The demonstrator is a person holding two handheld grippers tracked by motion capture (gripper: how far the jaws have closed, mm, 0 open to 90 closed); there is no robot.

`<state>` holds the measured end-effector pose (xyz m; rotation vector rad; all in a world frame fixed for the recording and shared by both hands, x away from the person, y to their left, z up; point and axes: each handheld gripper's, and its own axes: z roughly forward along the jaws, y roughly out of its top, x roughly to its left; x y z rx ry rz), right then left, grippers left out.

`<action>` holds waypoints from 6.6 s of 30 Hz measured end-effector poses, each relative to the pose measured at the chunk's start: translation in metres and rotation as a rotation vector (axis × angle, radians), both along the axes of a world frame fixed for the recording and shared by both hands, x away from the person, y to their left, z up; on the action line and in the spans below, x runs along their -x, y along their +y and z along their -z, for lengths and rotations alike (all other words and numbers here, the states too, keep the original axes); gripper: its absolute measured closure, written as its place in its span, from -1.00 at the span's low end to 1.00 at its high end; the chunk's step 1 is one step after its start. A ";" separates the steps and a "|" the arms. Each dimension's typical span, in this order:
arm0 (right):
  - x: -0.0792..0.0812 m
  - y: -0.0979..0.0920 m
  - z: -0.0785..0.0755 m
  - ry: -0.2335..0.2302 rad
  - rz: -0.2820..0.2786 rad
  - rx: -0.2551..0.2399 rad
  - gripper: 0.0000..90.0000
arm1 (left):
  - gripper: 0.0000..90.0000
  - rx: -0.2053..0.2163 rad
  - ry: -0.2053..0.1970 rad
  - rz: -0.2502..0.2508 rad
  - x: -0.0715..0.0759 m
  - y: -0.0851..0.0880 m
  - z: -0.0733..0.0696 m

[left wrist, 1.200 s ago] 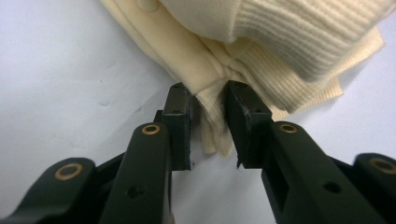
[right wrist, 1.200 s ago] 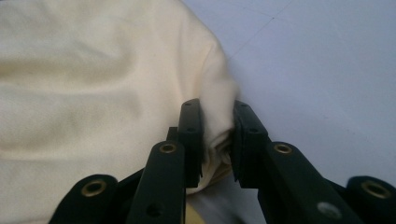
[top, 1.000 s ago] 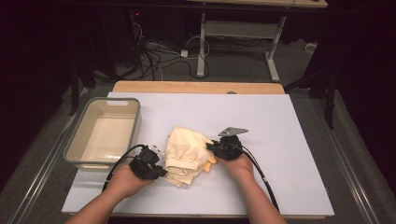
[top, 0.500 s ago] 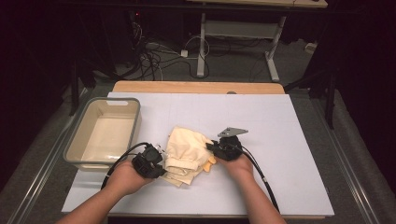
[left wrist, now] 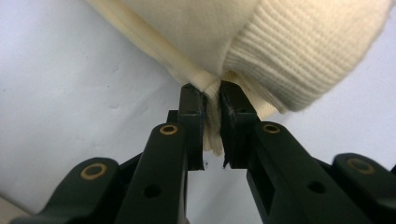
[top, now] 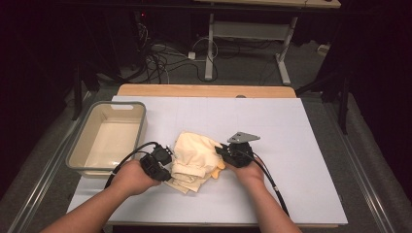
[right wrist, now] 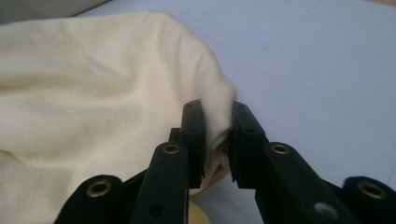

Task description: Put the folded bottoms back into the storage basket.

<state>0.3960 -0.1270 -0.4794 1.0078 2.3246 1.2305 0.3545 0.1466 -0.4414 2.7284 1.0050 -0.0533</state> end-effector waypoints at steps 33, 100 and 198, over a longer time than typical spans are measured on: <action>0.007 0.016 -0.023 -0.045 -0.037 -0.029 0.78 | 0.75 -0.144 0.036 0.031 -0.015 0.005 -0.027; 0.001 0.030 -0.053 -0.041 -0.031 -0.056 0.78 | 0.74 -0.211 0.112 0.056 -0.038 0.010 -0.070; -0.047 0.226 -0.103 -0.082 -0.239 -0.052 0.77 | 0.74 -0.281 0.087 -0.218 -0.034 0.188 -0.111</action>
